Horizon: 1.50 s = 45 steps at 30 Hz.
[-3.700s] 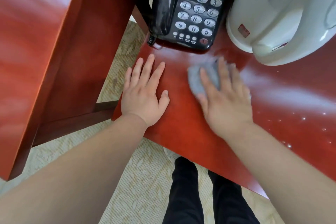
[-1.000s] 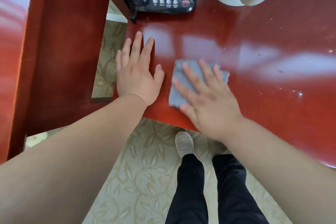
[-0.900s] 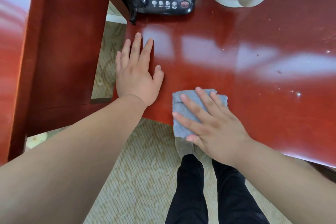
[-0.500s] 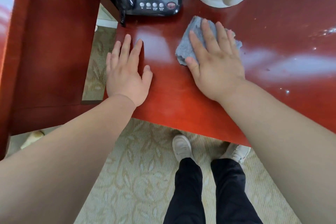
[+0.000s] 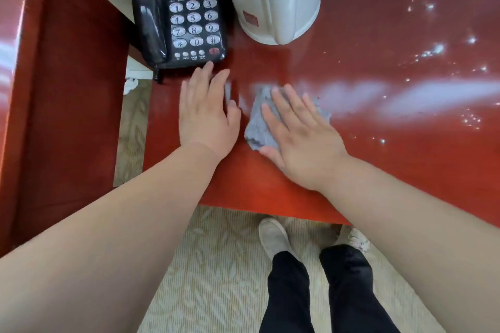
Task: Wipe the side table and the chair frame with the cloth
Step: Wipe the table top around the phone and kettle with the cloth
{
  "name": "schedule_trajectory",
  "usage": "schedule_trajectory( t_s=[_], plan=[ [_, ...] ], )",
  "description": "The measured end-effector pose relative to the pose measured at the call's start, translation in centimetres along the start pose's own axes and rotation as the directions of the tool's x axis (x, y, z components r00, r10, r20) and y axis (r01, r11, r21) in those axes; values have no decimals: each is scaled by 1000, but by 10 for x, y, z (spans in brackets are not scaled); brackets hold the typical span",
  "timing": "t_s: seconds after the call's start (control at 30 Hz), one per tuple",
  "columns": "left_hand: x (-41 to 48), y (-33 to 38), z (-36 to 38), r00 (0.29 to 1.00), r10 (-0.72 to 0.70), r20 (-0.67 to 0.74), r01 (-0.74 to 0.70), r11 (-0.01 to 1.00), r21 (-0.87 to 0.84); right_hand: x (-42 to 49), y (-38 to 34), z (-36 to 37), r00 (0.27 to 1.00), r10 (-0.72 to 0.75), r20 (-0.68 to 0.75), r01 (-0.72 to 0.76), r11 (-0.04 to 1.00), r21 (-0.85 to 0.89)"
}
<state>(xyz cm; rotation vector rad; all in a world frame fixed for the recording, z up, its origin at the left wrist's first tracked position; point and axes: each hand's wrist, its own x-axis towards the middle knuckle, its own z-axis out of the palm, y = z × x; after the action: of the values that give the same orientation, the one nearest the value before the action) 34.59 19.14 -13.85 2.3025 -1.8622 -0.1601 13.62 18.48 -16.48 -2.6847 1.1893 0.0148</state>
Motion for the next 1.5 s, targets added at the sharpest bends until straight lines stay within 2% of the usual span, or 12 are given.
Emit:
schedule_trajectory(
  t_s=[0.07, 0.2, 0.33, 0.43, 0.53, 0.63, 0.8, 1.0, 1.1, 1.17, 1.33, 1.5],
  plan=[
    [15, 21, 15, 996, 36, -87, -40, 998, -44, 41, 31, -10, 996, 84, -2, -84, 996, 26],
    [20, 36, 31, 984, -51, -170, 49, 999, -16, 58, 48, -15, 982, 188, -3, -188, 981, 45],
    [22, 31, 32, 991, 103, -84, -107, 993, -42, -10, 16, -9, 990, 140, -1, -139, 987, 86],
    [30, 29, 32, 993, 114, -41, -117, 989, -85, -46, 1, -7, 996, 64, 56, -70, 992, 101],
    [31, 29, 31, 995, 101, -13, -101, 988, -115, -26, 18, -8, 998, 21, 53, -26, 995, 95],
    [30, 28, 32, 994, 106, -12, -106, 987, -119, 28, 55, -14, 996, 92, -9, -91, 992, 83],
    [29, 30, 29, 995, 99, -21, -100, 990, -94, 53, 68, -21, 961, 273, 42, -276, 957, 85],
    [28, 36, 29, 996, 83, -32, -85, 994, -70, -44, 7, -13, 979, 144, 147, -163, 978, 129],
    [26, 49, 26, 1000, 24, -5, -24, 998, -50, -42, 25, -19, 980, 94, 174, -115, 986, 119],
    [33, 69, 28, 1000, -13, 0, 13, 994, -110, -15, 53, -24, 980, 138, 141, -153, 983, 103],
    [41, 106, 47, 994, 112, -7, -112, 993, -31, 57, 137, -45, 923, 366, 121, -375, 925, 60],
    [40, 103, 47, 984, 179, 14, -179, 983, -28, 37, 113, -40, 939, 331, 91, -340, 935, 104]
  ],
)
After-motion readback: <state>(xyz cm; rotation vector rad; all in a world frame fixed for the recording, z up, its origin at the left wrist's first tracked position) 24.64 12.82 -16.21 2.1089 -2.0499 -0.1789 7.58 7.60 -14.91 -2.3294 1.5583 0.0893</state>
